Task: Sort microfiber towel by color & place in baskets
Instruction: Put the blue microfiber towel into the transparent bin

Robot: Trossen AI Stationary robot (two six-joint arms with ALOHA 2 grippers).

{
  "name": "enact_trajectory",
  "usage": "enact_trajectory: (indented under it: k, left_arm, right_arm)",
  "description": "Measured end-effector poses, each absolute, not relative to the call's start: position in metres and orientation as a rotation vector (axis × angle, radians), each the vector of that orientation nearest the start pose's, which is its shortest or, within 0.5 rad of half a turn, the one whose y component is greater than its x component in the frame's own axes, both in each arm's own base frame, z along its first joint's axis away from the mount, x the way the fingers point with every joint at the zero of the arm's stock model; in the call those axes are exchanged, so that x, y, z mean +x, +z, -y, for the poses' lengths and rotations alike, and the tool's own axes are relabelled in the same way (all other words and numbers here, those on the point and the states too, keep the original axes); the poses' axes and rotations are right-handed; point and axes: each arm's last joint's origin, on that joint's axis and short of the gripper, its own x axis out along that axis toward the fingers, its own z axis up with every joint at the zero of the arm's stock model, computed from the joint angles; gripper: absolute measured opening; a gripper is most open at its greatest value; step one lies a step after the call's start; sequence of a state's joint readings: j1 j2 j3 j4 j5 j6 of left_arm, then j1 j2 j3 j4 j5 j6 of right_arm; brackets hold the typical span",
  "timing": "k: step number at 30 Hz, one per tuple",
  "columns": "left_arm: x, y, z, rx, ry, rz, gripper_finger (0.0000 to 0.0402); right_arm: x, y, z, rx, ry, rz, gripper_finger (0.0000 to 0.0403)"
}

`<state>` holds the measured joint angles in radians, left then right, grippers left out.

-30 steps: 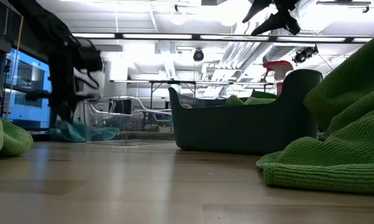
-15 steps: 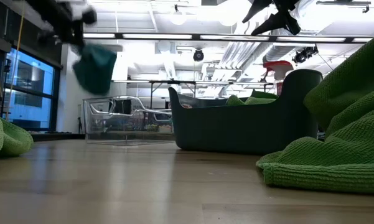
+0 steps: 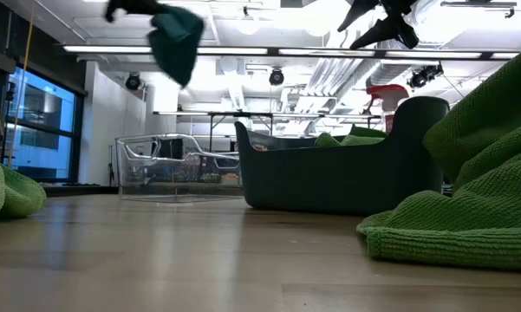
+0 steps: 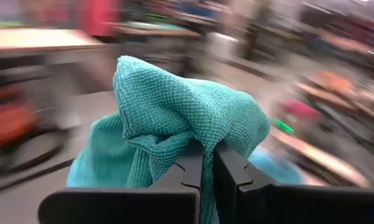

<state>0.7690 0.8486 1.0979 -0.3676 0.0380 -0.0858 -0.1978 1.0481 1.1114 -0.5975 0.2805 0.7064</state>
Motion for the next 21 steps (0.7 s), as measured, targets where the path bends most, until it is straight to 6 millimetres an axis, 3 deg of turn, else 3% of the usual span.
enact_trajectory:
  k: [3, 6, 12, 21]
  left_arm:
    - [0.136, 0.4, -0.109, -0.046, 0.49, -0.172, 0.0]
    - [0.152, 0.392, -0.104, 0.031, 0.395, -0.245, 0.0]
    - [0.169, 0.389, -0.103, 0.174, 0.437, -0.426, 0.0]
    - [0.2, 0.412, -0.124, 0.392, 0.387, -0.777, 0.0]
  right_arm:
    - [0.206, 0.359, 0.049, 0.656, -0.627, -0.354, 0.0204]
    - [0.206, 0.359, 0.049, 0.663, -0.609, -0.361, 0.0204]
    - [0.206, 0.359, 0.049, 0.663, -0.607, -0.361, 0.0204]
    - [0.206, 0.359, 0.048, 0.665, -0.603, -0.363, 0.0204]
